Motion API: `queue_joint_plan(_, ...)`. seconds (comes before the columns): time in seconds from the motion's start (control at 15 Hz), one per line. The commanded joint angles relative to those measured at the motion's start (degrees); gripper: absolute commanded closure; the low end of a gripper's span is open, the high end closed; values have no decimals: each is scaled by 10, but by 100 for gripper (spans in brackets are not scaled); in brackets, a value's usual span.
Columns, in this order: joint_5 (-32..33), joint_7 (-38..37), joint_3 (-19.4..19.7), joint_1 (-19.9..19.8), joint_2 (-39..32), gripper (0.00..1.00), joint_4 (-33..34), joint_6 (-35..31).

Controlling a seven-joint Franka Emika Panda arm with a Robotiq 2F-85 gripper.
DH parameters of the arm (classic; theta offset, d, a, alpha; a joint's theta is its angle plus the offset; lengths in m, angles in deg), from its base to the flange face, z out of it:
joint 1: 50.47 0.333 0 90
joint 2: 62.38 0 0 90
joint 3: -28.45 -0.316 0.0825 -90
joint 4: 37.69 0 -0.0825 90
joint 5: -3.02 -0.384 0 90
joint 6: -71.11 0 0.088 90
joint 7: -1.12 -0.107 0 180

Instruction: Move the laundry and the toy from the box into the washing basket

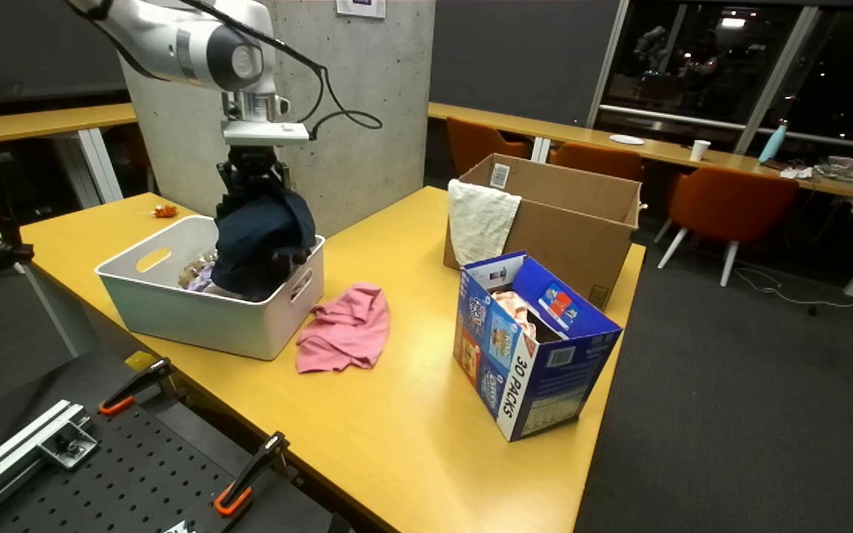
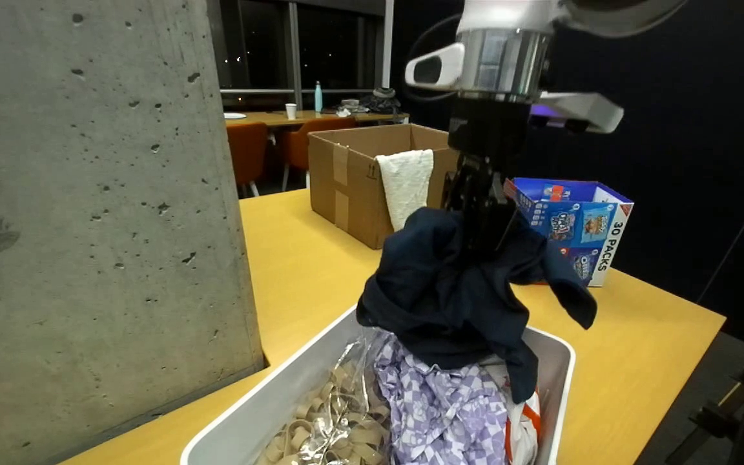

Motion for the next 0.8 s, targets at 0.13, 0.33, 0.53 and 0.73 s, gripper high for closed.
queue_joint_plan(0.13, -11, 74, -7, -13, -152, 100, 155, 79)
queue_joint_plan(0.33, -5, 80, -5, 0, -213, 100, 226, 131)
queue_joint_plan(0.53, -2, 72, -3, 13, -230, 74, 256, 165)
queue_joint_plan(0.73, -5, 49, -4, 25, -198, 54, 220, 158)
